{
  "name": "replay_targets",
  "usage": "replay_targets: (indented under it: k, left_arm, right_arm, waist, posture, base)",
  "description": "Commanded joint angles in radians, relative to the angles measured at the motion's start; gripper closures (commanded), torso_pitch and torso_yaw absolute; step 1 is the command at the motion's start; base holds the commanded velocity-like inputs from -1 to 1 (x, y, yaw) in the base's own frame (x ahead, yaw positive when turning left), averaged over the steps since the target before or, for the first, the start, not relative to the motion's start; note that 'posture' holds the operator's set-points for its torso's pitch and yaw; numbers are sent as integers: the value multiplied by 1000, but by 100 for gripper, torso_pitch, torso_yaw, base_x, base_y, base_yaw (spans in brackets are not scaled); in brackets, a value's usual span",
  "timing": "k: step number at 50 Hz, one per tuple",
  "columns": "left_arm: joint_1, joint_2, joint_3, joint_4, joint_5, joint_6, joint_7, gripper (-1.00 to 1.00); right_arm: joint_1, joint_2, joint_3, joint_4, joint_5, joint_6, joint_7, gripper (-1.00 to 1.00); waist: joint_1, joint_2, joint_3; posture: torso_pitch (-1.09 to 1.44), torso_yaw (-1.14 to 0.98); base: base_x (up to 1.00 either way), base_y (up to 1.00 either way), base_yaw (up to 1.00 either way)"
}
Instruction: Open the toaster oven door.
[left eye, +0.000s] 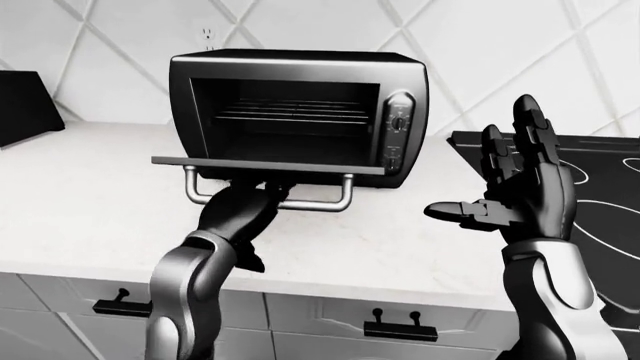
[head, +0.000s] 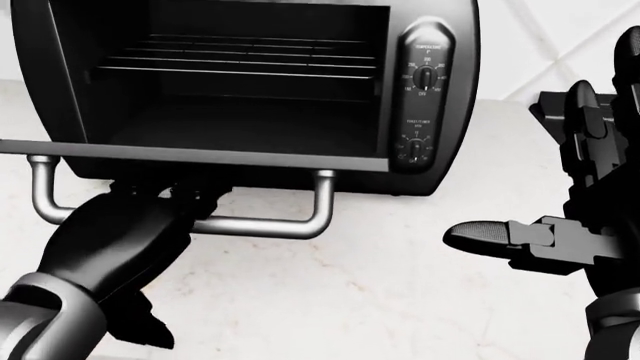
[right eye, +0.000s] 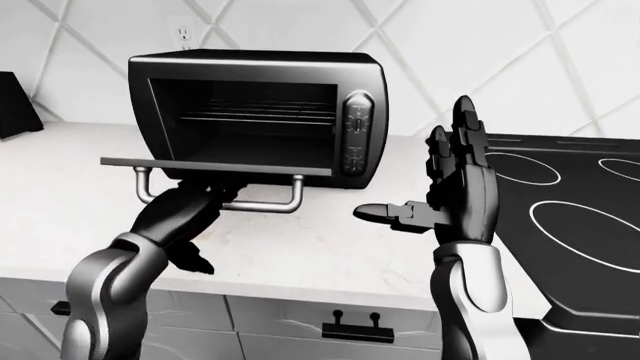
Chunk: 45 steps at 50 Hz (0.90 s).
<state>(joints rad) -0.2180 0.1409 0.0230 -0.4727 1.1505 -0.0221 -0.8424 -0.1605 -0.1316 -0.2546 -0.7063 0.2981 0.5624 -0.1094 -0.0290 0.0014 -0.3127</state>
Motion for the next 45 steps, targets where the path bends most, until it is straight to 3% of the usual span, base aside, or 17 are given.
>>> replay_targets:
  k: [1, 11, 19, 28, 45]
  left_arm:
    - [18, 3, 8, -41, -19, -26, -32, -70]
    - [212, 2, 77, -195, -105, -101, -80, -50]
    - [348, 3, 155, -147, -176, -217, -64, -48]
    - [422, -17, 225, -115, -195, -302, -40, -48]
    - [439, -47, 295, -184, -231, -325, -80, -45]
  right_arm:
    - [-23, -8, -4, -27, 3, -28, 2, -100]
    - [-22, -7, -1, -28, 1, -28, -1, -100]
    - [-22, -7, -2, -23, -1, -33, 1, -100]
    - [-23, -8, -2, -21, -3, -33, 2, -100]
    - [-20, -4, 2, -54, -1, -7, -6, -100]
  waist:
    - [1, -2, -5]
    - [-3, 3, -9]
    - [-1, 5, -5]
    - [1, 9, -3]
    - [24, -1, 9]
  posture:
    - [-40, 0]
    - [-40, 0]
    - [-40, 0]
    - [-40, 0]
    - [-40, 0]
  base:
    - [0, 0, 0]
    - [0, 0, 0]
    - [0, 0, 0]
    - [0, 0, 0]
    - [0, 0, 0]
